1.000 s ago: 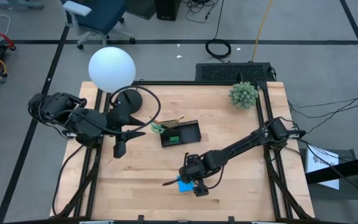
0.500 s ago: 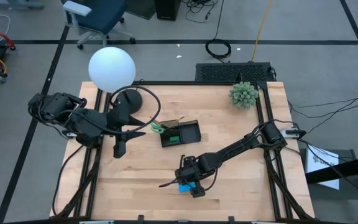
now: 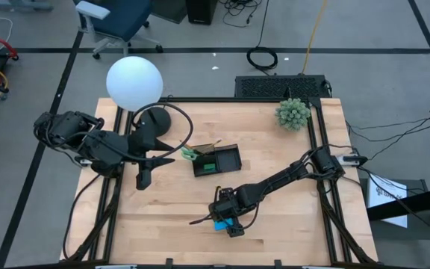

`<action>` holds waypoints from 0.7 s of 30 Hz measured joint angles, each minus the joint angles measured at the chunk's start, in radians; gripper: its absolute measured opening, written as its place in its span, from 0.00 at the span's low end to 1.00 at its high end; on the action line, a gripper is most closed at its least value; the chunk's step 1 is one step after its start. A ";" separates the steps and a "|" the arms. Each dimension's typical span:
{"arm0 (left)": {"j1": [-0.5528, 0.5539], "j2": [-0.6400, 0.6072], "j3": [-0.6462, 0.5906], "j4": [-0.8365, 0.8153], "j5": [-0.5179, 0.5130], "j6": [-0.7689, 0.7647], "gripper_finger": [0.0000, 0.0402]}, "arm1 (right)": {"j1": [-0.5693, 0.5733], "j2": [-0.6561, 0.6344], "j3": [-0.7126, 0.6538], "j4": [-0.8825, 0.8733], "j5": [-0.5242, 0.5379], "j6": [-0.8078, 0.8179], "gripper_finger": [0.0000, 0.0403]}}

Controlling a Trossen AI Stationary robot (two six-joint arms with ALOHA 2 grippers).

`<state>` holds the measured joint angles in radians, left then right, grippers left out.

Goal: Pick and place office supplies into organizer
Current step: Put the blue sticky notes into the black desk organizer

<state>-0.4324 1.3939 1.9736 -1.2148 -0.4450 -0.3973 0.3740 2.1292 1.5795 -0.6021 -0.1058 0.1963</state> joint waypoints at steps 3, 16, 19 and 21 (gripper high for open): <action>0.000 0.000 0.000 0.000 0.000 0.000 0.36 | 0.000 0.000 0.000 0.000 0.000 0.000 0.99; 0.000 0.000 0.000 0.000 0.000 0.000 0.36 | 0.027 0.054 0.004 -0.030 0.028 0.031 0.99; 0.000 0.000 0.000 0.000 0.000 0.000 0.36 | 0.027 0.056 0.003 -0.030 0.038 0.031 0.99; 0.000 0.000 0.000 0.000 0.000 0.000 0.36 | 0.027 0.056 0.003 -0.030 0.038 0.032 0.99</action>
<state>-0.4324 1.3941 1.9736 -1.2148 -0.4446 -0.3973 0.4011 2.1857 1.5822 -0.6319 -0.0677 0.2287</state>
